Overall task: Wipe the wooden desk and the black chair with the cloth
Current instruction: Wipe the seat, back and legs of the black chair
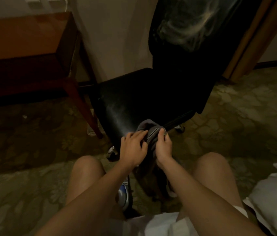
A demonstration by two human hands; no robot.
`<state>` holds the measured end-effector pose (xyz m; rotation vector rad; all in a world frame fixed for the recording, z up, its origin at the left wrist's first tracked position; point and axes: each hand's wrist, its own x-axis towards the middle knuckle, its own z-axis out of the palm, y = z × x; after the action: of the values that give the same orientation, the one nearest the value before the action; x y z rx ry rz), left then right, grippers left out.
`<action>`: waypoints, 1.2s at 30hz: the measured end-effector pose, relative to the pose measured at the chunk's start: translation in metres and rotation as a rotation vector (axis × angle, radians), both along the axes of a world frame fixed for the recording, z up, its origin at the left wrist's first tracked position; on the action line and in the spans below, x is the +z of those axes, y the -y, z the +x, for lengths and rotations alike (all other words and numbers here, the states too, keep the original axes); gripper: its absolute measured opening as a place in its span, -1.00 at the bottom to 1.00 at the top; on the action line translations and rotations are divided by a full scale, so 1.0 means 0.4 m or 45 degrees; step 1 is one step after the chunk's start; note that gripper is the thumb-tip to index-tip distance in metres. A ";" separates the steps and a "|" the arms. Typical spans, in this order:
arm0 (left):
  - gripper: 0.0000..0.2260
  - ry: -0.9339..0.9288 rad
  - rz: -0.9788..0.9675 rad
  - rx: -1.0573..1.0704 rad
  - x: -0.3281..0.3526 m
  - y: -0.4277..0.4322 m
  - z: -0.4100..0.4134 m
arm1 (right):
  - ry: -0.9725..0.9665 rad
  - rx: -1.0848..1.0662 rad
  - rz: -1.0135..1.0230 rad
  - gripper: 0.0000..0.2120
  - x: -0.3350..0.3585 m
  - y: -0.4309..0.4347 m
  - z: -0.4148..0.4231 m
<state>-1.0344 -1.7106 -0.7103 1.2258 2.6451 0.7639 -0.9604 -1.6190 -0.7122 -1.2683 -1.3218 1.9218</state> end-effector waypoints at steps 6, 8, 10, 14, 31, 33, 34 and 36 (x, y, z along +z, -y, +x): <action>-0.52 0.010 -0.126 -0.192 0.028 -0.118 -0.032 | -0.187 -0.235 -0.204 -0.50 0.023 -0.141 0.023; -0.52 0.002 -0.161 -0.232 0.032 -0.177 -0.046 | -0.192 -0.278 -0.233 -0.47 0.019 -0.204 0.024; -0.52 -0.005 -0.190 -0.275 0.033 -0.232 -0.058 | -0.219 -0.322 -0.244 -0.47 0.015 -0.260 0.024; -0.53 -0.015 -0.221 -0.340 0.026 -0.347 -0.078 | -0.325 -0.476 -0.249 -0.51 0.023 -0.357 0.020; -0.51 -0.017 -0.769 -0.511 -0.030 -0.619 -0.202 | 0.324 -0.173 0.592 -0.90 -0.115 -0.511 -0.103; -0.52 -0.013 -0.744 -0.510 -0.041 -0.616 -0.204 | 0.486 -0.253 0.711 -0.94 -0.135 -0.501 -0.117; -0.51 -0.005 -0.721 -0.501 -0.047 -0.614 -0.204 | 0.490 -0.247 0.721 -0.94 -0.144 -0.500 -0.122; -0.49 0.009 -0.663 -0.477 -0.056 -0.614 -0.208 | 0.453 -0.153 0.734 -0.86 -0.157 -0.507 -0.122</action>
<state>-1.1175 -1.4650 -0.7327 1.4686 2.2775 0.0158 -1.0093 -1.4161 -0.7749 -1.3687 -1.7603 1.1325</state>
